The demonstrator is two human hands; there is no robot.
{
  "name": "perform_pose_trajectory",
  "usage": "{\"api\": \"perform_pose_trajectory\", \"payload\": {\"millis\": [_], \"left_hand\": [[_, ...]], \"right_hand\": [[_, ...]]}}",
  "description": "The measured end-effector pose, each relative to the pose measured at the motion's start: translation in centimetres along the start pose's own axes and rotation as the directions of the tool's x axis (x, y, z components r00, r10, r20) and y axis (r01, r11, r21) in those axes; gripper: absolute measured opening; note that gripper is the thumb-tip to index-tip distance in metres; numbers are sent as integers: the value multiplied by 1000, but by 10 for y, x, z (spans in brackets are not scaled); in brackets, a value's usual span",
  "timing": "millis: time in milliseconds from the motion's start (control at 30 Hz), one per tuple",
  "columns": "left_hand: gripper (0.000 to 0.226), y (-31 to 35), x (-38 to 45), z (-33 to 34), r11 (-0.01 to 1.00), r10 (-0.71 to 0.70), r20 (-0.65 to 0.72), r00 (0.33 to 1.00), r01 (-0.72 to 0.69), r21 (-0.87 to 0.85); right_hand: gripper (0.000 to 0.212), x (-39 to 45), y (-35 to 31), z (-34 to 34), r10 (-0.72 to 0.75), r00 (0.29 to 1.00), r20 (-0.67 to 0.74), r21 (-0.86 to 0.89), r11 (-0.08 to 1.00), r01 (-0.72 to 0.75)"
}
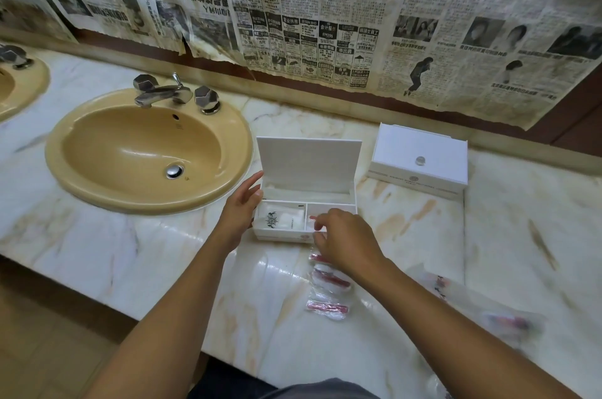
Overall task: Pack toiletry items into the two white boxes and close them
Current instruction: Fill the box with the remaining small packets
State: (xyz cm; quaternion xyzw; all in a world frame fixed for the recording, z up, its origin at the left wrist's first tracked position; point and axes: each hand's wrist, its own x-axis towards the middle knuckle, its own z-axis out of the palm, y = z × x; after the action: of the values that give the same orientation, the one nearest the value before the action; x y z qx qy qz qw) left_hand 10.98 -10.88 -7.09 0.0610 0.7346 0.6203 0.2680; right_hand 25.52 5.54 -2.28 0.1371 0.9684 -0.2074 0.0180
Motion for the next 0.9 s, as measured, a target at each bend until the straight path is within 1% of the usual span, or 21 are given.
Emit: {"api": "perform_pose_trajectory", "payload": {"millis": [100, 200, 333, 433, 600, 767, 900], "left_hand": [[37, 3, -2, 2, 1000, 7, -2, 1000, -7, -6], [37, 5, -3, 2, 1000, 0, -5, 1000, 0, 4], [37, 4, -2, 2, 1000, -6, -10, 1000, 6, 0], [37, 1, 0, 1, 1000, -5, -19, 1000, 5, -1], [37, 0, 2, 1, 1000, -15, -35, 999, 15, 6], [36, 0, 1, 0, 1000, -22, -18, 1000, 22, -7], [36, 1, 0, 0, 1000, -23, -4, 1000, 23, -13]], "right_hand": [[24, -13, 1, 10, -49, 998, -27, -58, 997, 47], [22, -22, 5, 21, -13, 999, 36, -85, 996, 16], [14, -28, 11, 33, 37, 989, 144, -140, 990, -16], [11, -30, 13, 38, 53, 983, 175, -149, 989, -26], [14, -30, 14, 38, 32, 989, 146, -133, 991, -13], [11, -28, 8, 29, 8, 993, 121, -90, 996, 3], [16, -27, -4, 8, -59, 997, 41, -86, 994, 63]]}}
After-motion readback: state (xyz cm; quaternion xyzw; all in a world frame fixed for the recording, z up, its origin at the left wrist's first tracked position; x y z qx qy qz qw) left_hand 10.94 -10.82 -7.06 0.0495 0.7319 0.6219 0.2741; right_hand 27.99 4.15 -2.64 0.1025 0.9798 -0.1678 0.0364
